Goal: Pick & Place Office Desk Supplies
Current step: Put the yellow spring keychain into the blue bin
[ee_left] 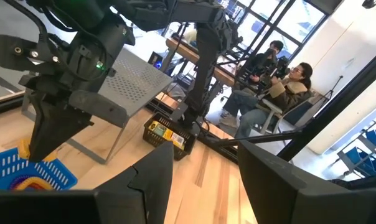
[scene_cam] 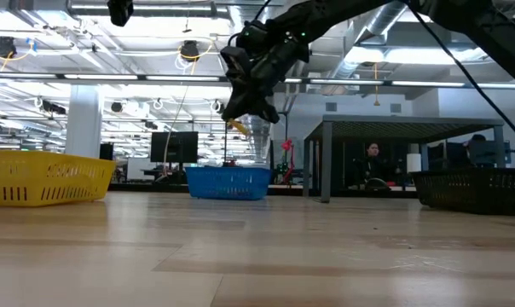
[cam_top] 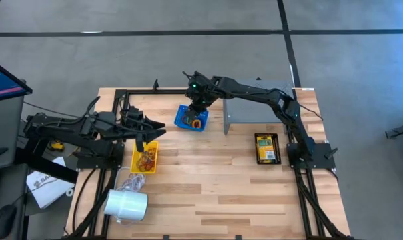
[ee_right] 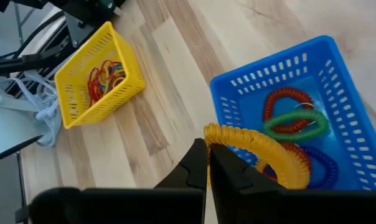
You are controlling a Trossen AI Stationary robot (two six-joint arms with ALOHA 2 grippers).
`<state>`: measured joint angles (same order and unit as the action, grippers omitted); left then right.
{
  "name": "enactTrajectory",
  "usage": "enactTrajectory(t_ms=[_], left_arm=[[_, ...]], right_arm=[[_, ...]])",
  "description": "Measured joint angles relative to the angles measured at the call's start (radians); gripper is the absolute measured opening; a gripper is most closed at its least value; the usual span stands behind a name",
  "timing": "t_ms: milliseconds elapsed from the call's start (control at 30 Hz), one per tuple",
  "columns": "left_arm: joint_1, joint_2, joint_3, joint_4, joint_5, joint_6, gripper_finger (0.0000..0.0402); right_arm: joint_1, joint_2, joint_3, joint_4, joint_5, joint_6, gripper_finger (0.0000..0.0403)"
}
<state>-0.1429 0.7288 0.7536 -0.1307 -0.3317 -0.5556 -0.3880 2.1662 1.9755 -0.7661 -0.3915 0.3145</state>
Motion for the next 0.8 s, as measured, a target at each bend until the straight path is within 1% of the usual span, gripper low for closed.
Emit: enactTrajectory(t_ms=[800], left_arm=[[0.000, 0.000, 0.000, 0.000, 0.000, 0.000, 0.0172]], right_arm=[[-0.001, 0.000, 0.000, -0.019, 0.004, 0.000, 0.0005]])
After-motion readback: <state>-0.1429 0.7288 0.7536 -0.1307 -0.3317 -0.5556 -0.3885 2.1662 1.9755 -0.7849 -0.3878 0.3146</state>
